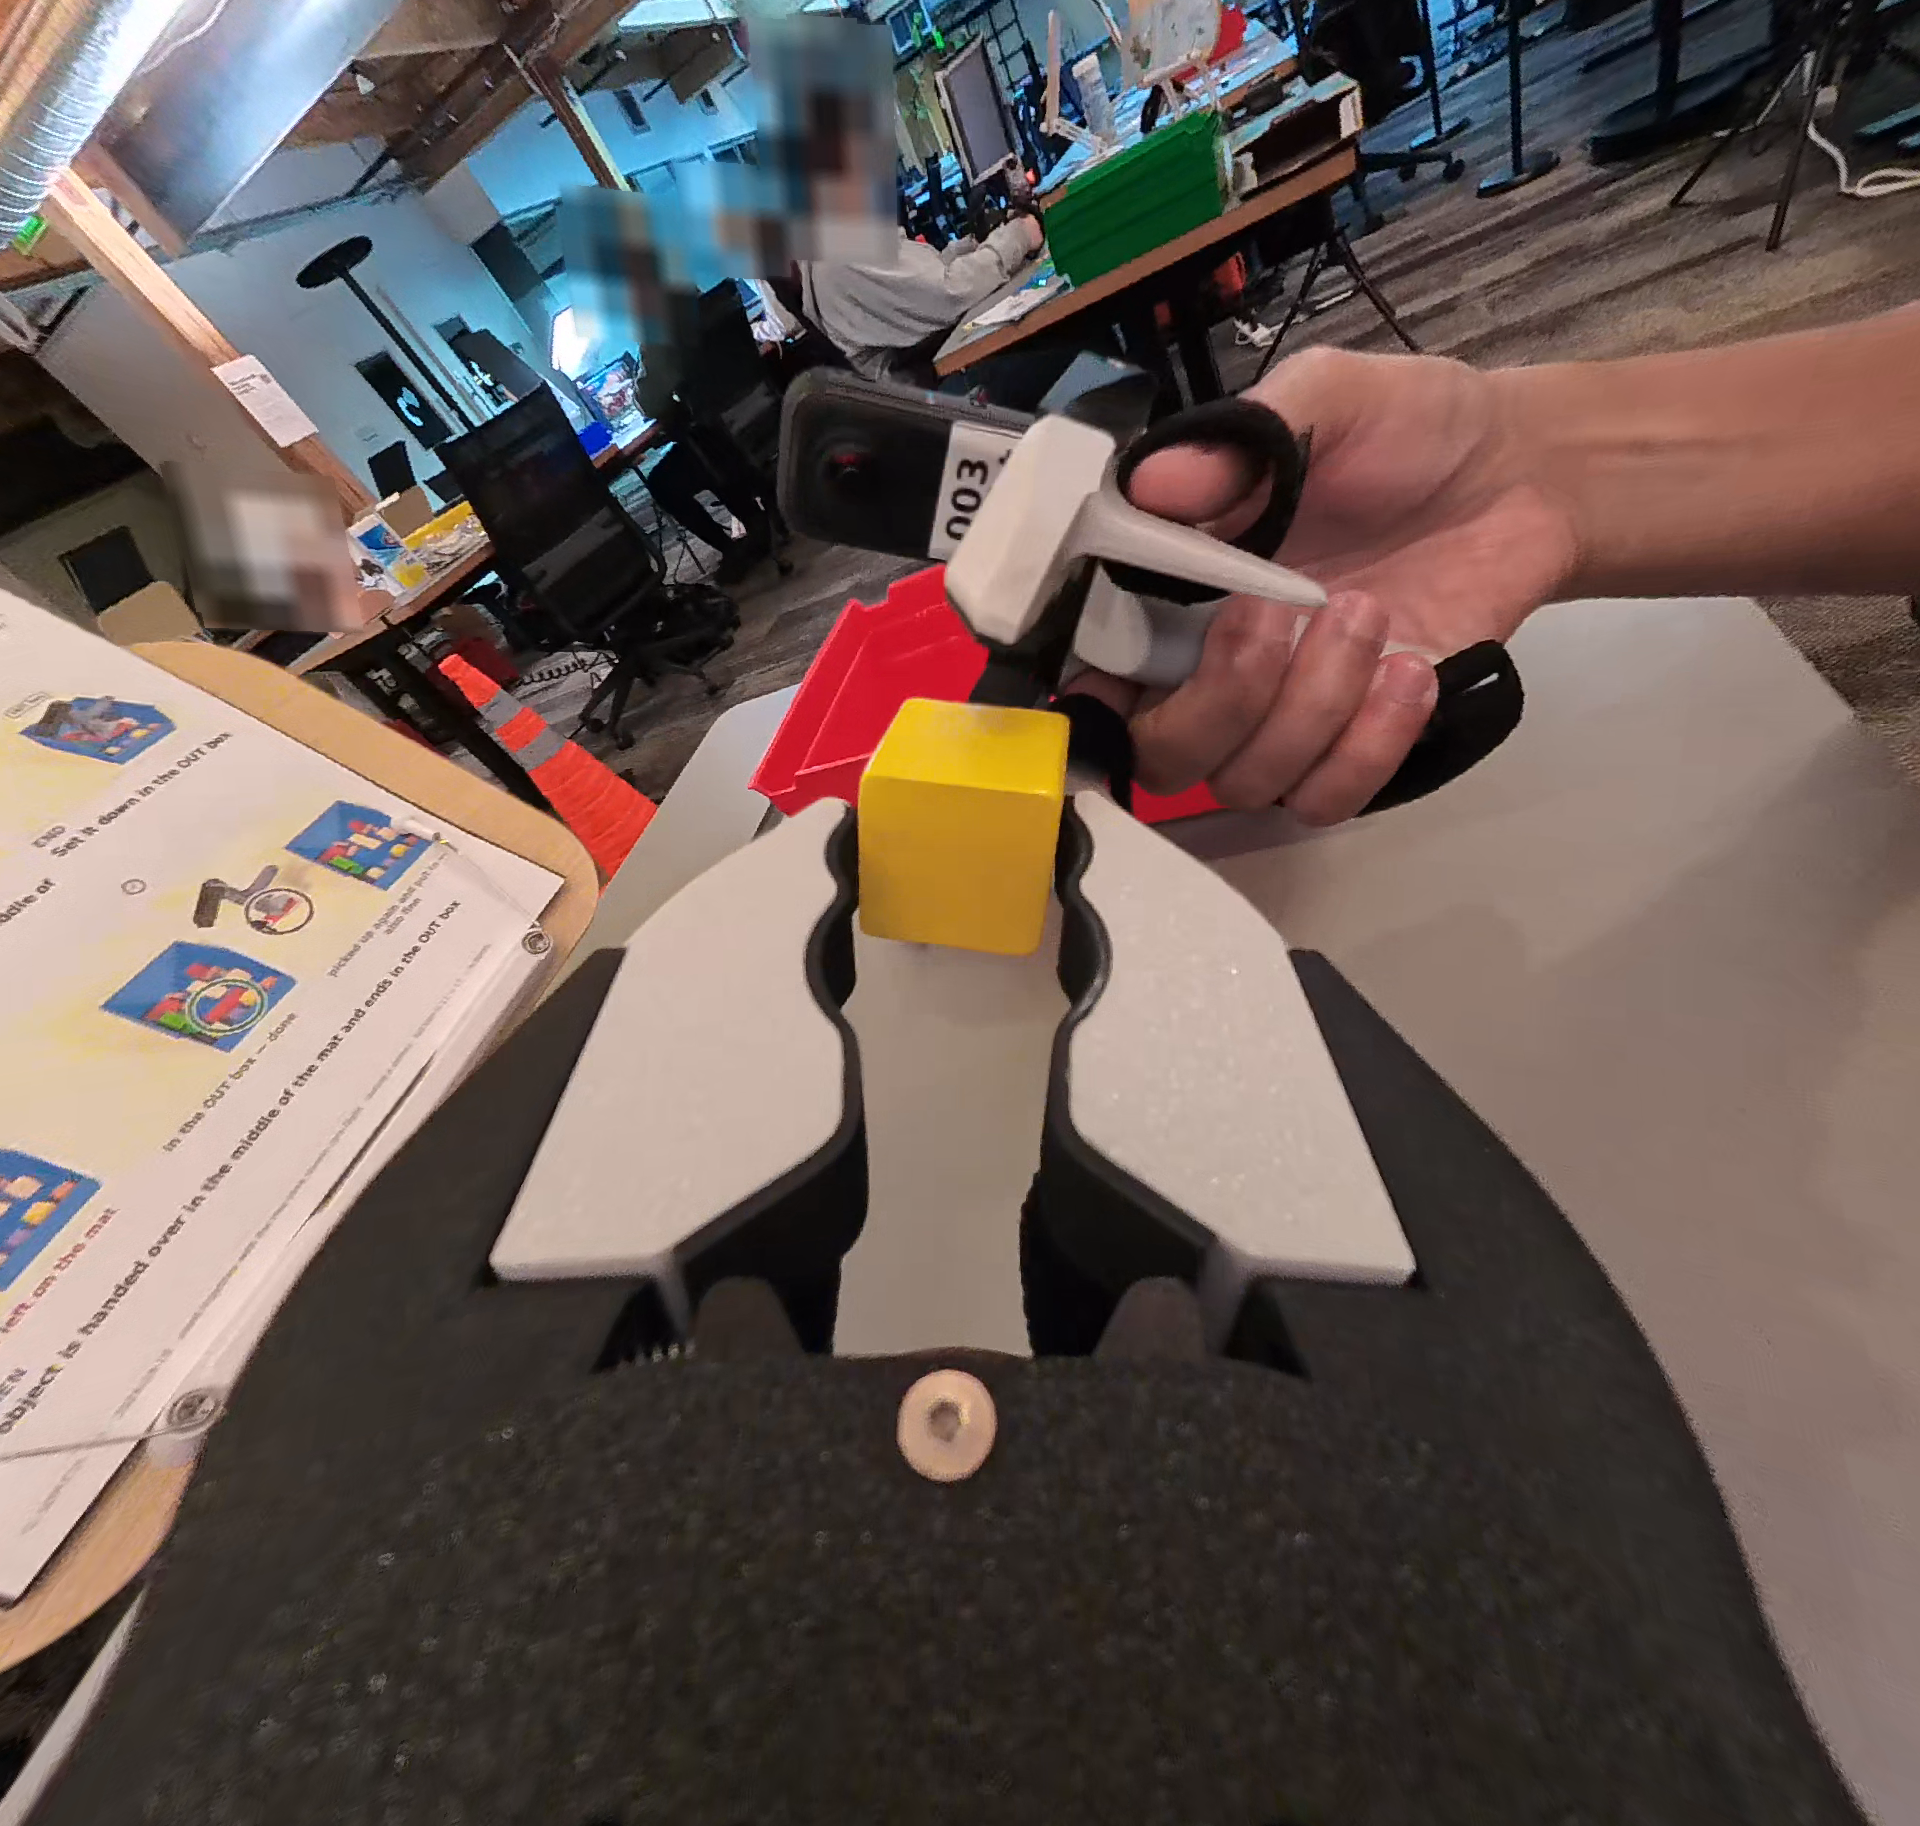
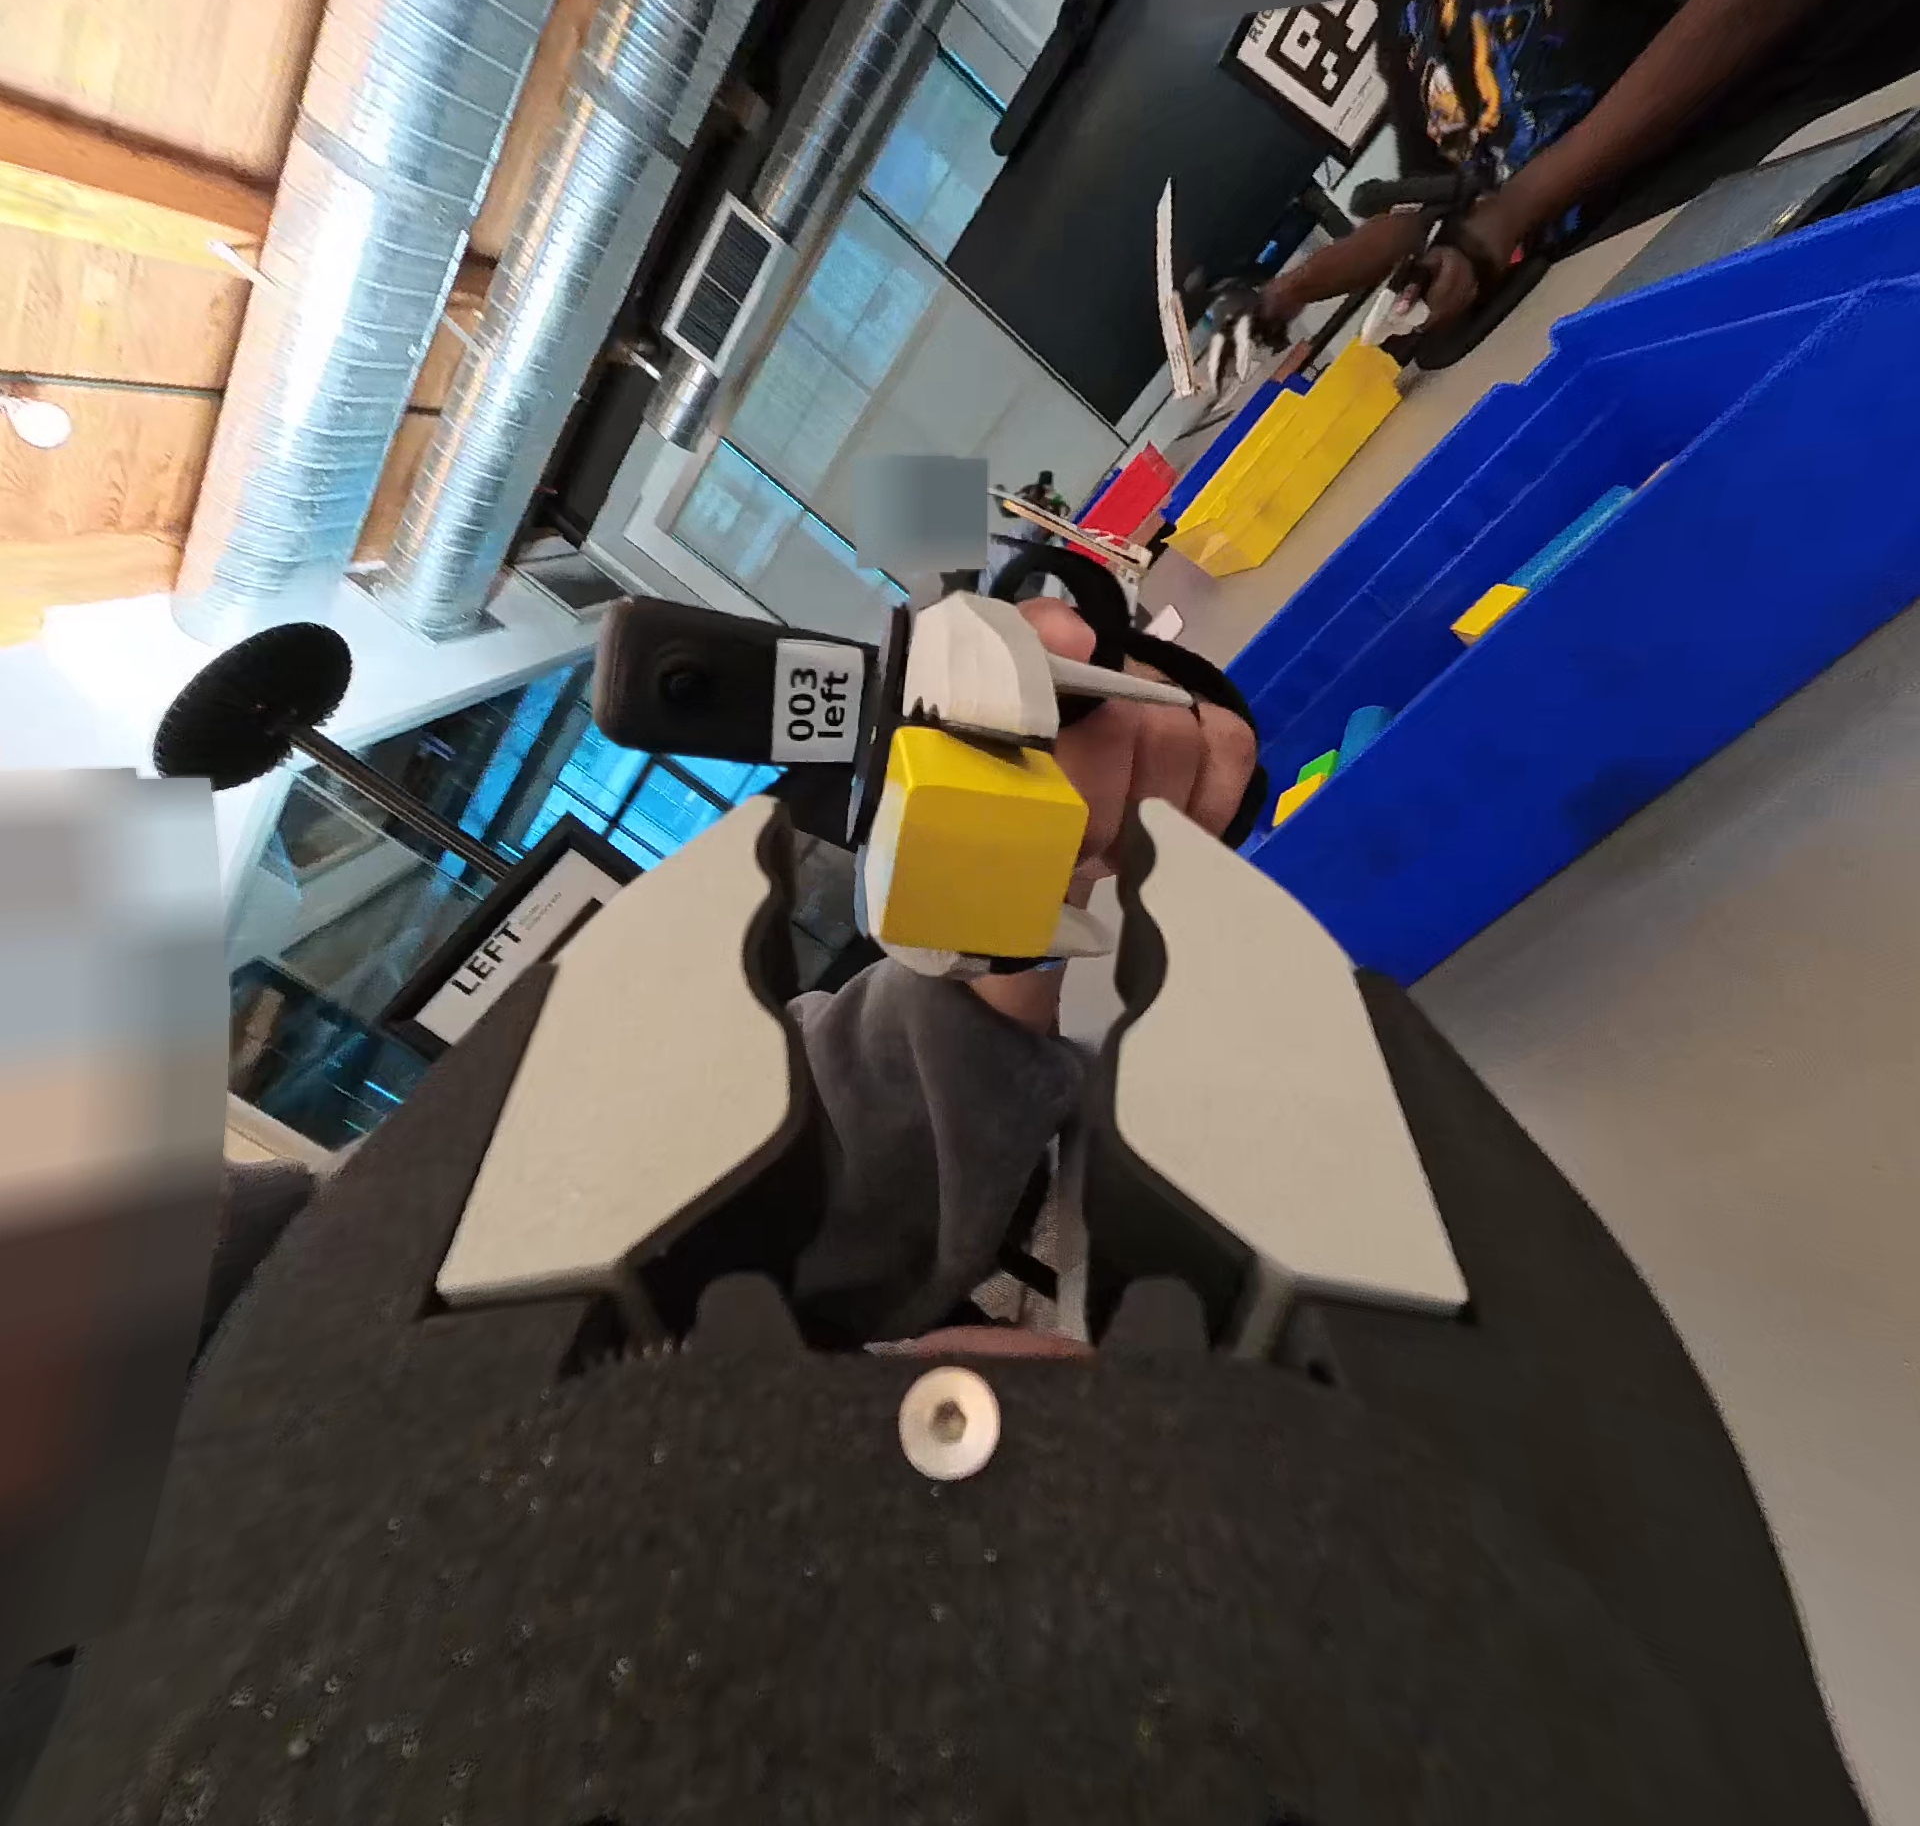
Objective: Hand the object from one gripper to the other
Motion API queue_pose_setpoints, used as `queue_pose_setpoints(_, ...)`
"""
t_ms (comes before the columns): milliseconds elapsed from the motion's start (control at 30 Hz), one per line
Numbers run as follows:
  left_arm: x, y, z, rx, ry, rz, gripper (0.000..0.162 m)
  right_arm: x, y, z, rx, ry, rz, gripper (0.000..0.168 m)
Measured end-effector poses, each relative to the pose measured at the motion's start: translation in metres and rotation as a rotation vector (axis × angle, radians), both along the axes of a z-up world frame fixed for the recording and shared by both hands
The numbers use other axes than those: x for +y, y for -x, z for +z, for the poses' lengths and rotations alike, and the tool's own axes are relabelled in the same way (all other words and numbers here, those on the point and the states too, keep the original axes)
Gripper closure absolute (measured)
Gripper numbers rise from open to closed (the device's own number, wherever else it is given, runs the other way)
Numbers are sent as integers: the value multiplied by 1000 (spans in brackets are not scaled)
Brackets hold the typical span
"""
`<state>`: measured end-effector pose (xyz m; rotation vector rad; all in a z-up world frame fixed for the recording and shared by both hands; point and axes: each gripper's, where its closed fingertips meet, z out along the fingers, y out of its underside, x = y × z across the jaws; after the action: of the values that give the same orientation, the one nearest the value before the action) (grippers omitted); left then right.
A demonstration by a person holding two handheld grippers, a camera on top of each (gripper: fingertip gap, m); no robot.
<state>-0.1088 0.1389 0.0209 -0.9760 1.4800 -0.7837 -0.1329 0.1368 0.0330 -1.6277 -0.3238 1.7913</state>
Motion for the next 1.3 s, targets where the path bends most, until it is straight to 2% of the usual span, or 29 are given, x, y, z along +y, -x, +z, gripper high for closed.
queue_pose_setpoints(100, 1, -8, -4, 7, -5, -7, 127, 2, -8, -6, 25, 13, 1, 120)
queue_pose_setpoints(133, 0, -10, -6, 12, -10, -13, 127, 2, -9, -10, 16, 15, 8, 132)
queue_pose_setpoints(233, 1, -12, -15, 44, -19, 4, 127, 2, -11, -18, -8, 52, 44, 133)
queue_pose_setpoints(333, 0, -9, -19, 75, 52, 71, 125, 3, -12, -20, -25, 49, 36, 134)
queue_pose_setpoints(433, -13, 4, -20, 50, 208, 120, 108, 1, -17, -13, -24, 36, 31, 134)
queue_pose_setpoints(500, -24, 17, -32, 28, 320, 155, 108, 2, -33, -5, -68, -6, -18, 134)
queue_pose_setpoints(600, -39, 39, -65, 25, 432, 252, 108, 7, -74, 11, -142, -59, -137, 134)
queue_pose_setpoints(667, -49, 52, -88, 42, 472, 306, 116, 17, -116, 9, -292, -77, -291, 134)
queue_pose_setpoints(733, -57, 62, -109, 73, 488, 355, 117, 30, -176, -7, -559, -74, -517, 134)
queue_pose_setpoints(800, -64, 66, -121, 108, 500, 369, 117, 32, -251, -37, -918, -9, -717, 134)
queue_pose_setpoints(900, -67, 64, -124, 124, 490, 367, 117, 8, -339, -94, -1341, 231, -787, 134)
queue_pose_setpoints(1033, -73, 59, -126, 140, 482, 328, 115, -24, -367, -167, -1514, 497, -569, 134)
queue_pose_setpoints(1100, -76, 57, -129, 157, 481, 318, 113, -35, -375, -191, -1574, 597, -513, 133)
queue_pose_setpoints(1300, -81, 56, -129, 166, 487, 290, 111, -46, -380, -210, -1612, 686, -463, 133)
